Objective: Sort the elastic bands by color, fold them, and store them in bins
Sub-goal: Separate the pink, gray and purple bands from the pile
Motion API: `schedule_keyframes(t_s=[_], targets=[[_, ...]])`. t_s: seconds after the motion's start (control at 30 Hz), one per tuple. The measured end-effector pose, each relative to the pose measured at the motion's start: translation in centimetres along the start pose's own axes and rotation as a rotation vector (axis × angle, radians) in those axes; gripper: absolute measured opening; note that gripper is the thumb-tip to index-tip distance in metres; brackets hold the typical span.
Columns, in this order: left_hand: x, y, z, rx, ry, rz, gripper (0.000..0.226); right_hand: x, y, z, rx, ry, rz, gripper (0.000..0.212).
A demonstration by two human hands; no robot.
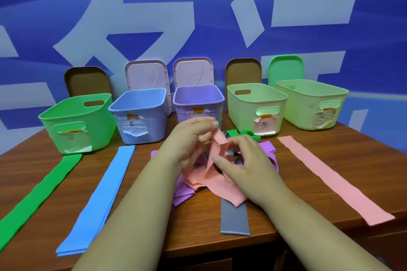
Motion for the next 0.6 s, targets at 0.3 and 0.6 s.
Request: schedule_keyframes(t_s=[0.3, 0.6], targets=[[-0.6, 0.0, -1.0, 0.342, 0.072, -0.136, 0.044, 0.1, -1.0, 1.3, -0.039, -0.131, -0.052, 0.017], [-1.4, -0.7, -1.7, 0.650, -0.063, -0.325, 0.012, 0.1, -1.0, 1.8, 0.005, -0.188, -0.050, 0.021]])
Point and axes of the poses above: each hand's wrist, its own x-axis towards the middle knuckle, its own z-axis out of the back of the hand, y = z × x, the point moved 5 cm from there along x, towards the middle knuckle, and after that the axes turned 14 degrees about z, right-handed, at the moved point
